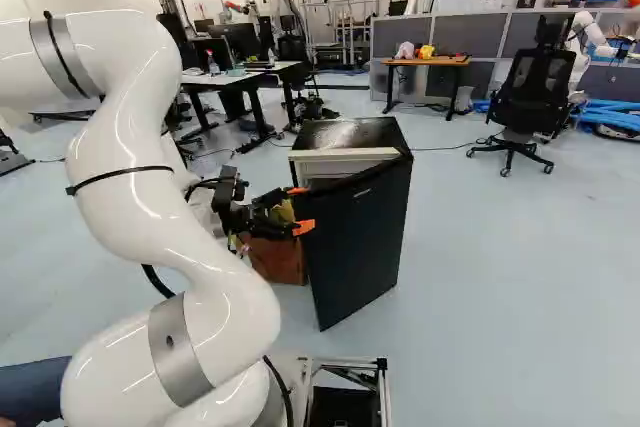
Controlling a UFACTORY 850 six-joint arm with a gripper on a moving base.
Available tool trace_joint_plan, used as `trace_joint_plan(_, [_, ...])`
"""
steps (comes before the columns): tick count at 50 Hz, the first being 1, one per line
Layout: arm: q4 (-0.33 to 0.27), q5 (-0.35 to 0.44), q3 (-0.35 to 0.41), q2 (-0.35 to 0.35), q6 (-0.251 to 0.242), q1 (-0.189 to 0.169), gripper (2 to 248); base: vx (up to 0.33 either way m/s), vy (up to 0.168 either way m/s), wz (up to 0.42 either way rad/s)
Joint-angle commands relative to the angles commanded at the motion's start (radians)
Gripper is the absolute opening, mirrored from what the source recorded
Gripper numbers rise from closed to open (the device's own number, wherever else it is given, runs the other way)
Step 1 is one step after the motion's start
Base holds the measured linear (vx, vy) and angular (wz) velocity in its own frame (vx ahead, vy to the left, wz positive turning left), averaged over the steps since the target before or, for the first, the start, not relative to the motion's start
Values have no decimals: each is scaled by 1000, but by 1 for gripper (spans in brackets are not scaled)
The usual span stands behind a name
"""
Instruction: Grab a drink from the fridge
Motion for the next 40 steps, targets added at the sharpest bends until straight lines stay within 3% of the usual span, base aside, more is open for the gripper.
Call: trace_joint_plan(40, [251, 0, 0, 0, 0, -2, 247, 0, 0, 0])
